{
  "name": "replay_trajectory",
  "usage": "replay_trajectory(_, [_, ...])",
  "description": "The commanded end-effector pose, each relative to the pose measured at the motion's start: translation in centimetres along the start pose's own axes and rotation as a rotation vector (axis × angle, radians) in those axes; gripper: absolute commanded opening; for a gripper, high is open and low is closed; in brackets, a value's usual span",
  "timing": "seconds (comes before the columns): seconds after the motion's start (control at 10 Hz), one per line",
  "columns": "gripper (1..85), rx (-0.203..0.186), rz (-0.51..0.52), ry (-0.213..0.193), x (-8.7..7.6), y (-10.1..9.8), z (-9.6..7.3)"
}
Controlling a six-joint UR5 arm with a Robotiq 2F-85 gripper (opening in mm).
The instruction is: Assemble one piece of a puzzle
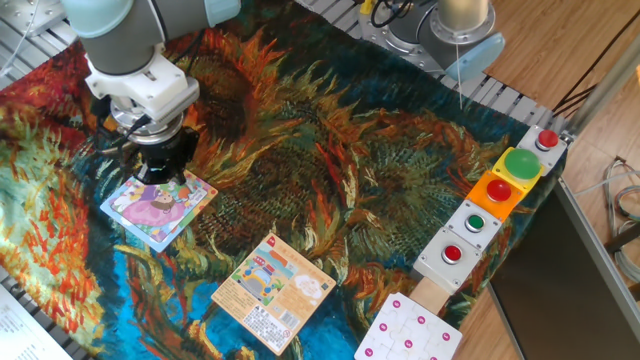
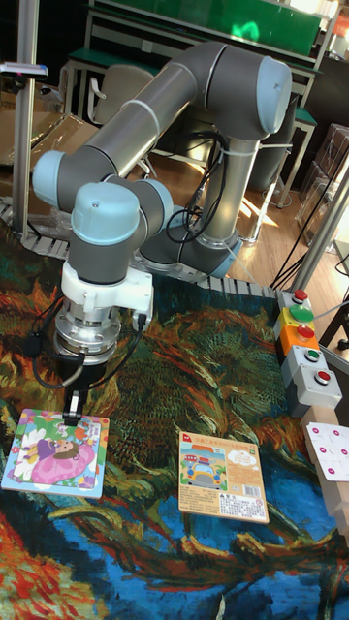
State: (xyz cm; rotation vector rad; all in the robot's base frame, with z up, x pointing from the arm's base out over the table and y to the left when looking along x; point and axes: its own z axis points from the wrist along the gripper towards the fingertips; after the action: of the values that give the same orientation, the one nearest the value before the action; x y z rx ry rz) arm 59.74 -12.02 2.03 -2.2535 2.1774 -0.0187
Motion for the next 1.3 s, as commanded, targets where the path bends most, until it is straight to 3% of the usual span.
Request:
replay_trajectory(0.0, [7.0,0.010,0.051,-0.027,-0.5,-1.2,-1.1])
replay_trajectory(0.1, [1.3,0.040,0.074,-0.019,-0.3,-2.0,-1.2])
replay_trajectory(0.2, [1.3,0.048,0.103,-0.014,-0.1,-2.1,-1.2])
replay_trajectory(0.5, [1.3,0.034,0.161,0.003,0.4,-1.8,-1.1])
replay_trajectory(1.0, [1.3,0.049,0.121,-0.003,-0.2,-3.2,-0.2])
replay_trajectory(1.2, [1.3,0.074,0.095,-0.001,-0.4,-4.0,0.0])
